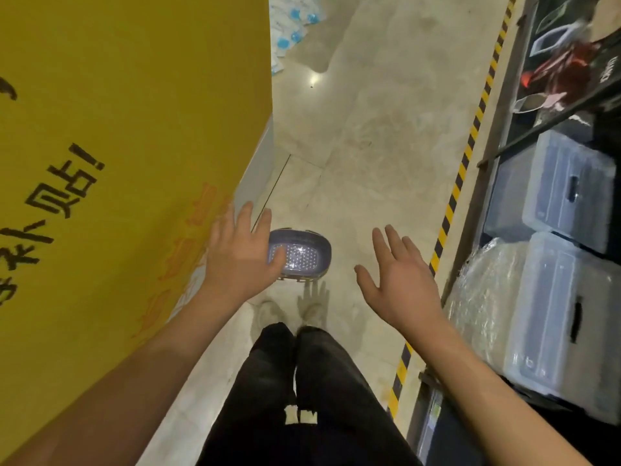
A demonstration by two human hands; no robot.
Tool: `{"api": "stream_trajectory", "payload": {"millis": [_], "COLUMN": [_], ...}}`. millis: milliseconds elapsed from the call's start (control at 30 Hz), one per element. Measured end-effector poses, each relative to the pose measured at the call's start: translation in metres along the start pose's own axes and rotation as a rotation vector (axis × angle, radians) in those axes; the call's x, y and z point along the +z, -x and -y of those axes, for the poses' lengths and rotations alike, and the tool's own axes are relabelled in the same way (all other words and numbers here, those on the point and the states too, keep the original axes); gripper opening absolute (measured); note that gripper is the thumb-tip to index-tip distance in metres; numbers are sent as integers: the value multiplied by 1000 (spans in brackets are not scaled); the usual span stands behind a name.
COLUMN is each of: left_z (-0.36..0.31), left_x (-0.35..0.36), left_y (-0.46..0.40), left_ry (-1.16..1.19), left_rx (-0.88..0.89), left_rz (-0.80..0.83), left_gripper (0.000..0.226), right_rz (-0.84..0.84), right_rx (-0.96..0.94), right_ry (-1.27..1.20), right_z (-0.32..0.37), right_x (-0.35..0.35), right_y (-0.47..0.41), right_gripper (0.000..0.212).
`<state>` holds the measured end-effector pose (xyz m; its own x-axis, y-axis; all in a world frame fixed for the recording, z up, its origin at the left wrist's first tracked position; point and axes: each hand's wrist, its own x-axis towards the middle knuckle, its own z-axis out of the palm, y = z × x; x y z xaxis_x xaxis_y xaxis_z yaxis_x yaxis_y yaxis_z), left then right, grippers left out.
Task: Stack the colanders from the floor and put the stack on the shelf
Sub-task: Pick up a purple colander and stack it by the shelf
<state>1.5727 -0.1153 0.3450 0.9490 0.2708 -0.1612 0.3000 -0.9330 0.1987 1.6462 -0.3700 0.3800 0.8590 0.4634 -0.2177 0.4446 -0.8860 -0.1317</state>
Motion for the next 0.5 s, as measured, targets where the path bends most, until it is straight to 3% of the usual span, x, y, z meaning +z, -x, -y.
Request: {"api": "stream_trajectory", "payload": {"millis": [233,500], "left_z": [30,99], "left_x": [128,373], "left_y": [-63,-134], "left_ry": [19,-43], "left_rx": [-7,7], "left_rz": [-10,82], "left_gripper": [65,67], "right_rz": [162,325], "right_rx": [25,20], "right_ry": [-44,-20], "right_z": [-29,-78], "right_x": [123,369], "right_y": [-89,-186], "right_gripper": [70,74]}}
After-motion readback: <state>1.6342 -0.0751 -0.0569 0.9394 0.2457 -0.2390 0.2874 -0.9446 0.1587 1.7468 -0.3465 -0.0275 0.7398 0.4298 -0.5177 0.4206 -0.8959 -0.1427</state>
